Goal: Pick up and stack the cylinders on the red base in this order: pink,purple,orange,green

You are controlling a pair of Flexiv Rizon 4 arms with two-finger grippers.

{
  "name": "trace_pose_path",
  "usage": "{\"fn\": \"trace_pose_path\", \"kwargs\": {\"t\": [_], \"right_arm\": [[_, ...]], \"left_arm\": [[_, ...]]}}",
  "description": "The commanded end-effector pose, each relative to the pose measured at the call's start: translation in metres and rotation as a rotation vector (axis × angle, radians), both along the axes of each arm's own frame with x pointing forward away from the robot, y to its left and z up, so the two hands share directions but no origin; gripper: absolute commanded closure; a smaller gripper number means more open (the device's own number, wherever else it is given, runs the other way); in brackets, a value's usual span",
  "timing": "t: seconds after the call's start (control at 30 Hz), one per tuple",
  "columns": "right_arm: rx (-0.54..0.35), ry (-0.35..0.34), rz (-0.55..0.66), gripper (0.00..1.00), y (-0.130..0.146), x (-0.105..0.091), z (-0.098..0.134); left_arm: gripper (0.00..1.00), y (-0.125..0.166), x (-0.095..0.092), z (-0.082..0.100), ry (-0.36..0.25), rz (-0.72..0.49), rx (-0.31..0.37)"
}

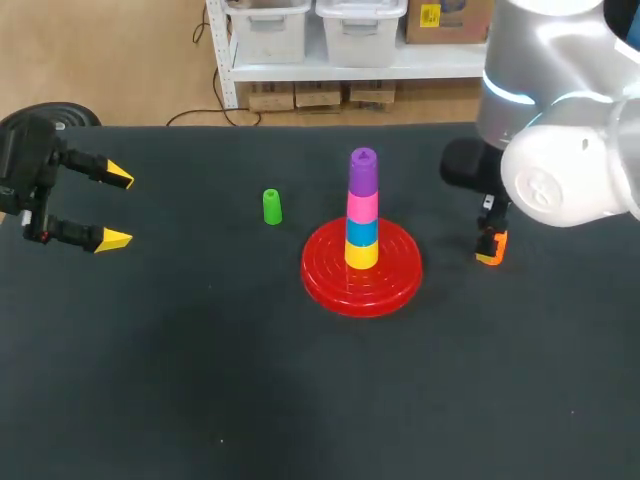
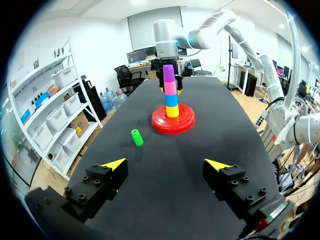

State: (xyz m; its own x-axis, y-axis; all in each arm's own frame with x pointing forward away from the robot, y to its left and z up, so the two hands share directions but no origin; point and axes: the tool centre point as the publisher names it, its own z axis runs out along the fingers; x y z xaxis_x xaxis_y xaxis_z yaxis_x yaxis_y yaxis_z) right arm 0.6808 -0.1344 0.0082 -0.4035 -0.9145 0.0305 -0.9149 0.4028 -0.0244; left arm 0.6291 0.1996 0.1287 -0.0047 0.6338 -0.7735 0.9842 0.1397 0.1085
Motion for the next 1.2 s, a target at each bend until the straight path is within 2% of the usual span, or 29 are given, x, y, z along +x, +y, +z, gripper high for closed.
{"fn": "trace_pose_path", "kwargs": {"t": [0.03,0.5,1.13,1.2], "right_arm": [[-0.007,-0.016,-0.005,0.00,0.0001,-0.0047,0.0027],[-0.029,-0.037,-0.021,0.00,-0.0020,-0.0064,0.0115],[-0.049,-0.033,-0.029,0.00,-0.0029,-0.0042,0.0055],[-0.053,-0.035,-0.033,0.34,-0.0041,-0.0039,0.0053]], "left_arm": [[0.00,0.0004,-0.0011,-0.0009,-0.005,0.001,-0.002],[0.00,0.0004,-0.0011,-0.0009,-0.005,0.001,-0.002],[0.00,0.0004,-0.0011,-0.0009,-0.005,0.001,-0.002],[0.00,0.0004,-0.0011,-0.0009,-0.005,0.001,-0.002]]}}
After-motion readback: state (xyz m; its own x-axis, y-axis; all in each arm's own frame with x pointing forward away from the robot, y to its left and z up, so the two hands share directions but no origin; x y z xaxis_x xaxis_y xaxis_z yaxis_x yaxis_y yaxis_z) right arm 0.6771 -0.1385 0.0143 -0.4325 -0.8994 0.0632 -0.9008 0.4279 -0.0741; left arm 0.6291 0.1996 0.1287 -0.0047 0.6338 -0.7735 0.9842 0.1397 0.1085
